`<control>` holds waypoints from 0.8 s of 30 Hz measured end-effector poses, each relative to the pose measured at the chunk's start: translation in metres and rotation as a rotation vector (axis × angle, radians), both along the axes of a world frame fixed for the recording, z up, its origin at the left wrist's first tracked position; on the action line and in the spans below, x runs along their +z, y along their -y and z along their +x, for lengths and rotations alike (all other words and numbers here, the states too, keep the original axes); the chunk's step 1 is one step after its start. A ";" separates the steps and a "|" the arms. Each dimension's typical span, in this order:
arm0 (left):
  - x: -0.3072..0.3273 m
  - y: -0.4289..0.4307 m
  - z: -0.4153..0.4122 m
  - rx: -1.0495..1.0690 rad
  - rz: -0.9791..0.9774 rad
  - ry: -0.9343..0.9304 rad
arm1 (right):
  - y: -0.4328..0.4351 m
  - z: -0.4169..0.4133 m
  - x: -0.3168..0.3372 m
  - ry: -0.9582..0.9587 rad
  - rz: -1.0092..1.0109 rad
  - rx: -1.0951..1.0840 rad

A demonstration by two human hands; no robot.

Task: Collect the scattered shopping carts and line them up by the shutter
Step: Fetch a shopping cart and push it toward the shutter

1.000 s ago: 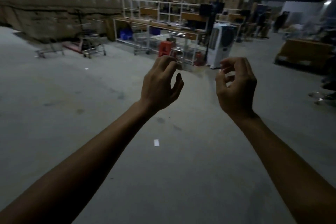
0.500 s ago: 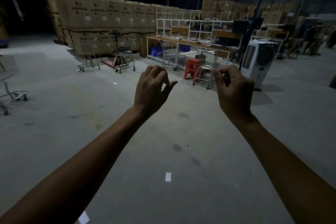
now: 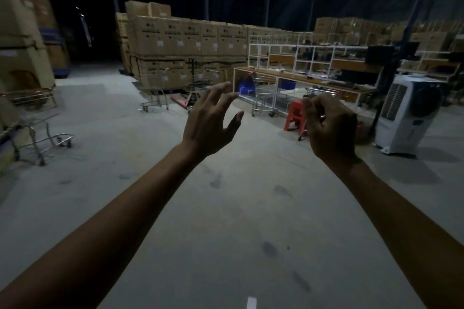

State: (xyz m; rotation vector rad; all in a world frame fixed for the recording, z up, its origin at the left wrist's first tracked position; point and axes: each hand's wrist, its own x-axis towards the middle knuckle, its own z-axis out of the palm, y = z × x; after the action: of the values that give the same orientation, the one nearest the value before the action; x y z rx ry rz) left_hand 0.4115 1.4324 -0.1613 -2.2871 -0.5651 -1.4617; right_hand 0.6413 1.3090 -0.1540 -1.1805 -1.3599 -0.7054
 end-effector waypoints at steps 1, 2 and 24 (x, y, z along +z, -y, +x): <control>0.000 -0.024 -0.002 0.013 0.007 -0.008 | -0.027 -0.002 -0.001 0.000 -0.003 0.019; 0.000 -0.048 -0.005 0.021 0.011 -0.011 | -0.054 -0.005 -0.001 0.002 -0.006 0.039; 0.000 -0.363 -0.162 0.663 -0.020 0.034 | -0.538 -0.146 0.006 0.171 -0.024 0.643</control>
State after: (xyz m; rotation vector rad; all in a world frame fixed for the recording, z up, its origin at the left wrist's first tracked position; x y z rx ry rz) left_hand 0.2500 1.7956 -0.1610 -1.8163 -1.2062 -1.1550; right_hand 0.4954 1.8467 -0.1475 -0.6405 -1.7718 -0.3273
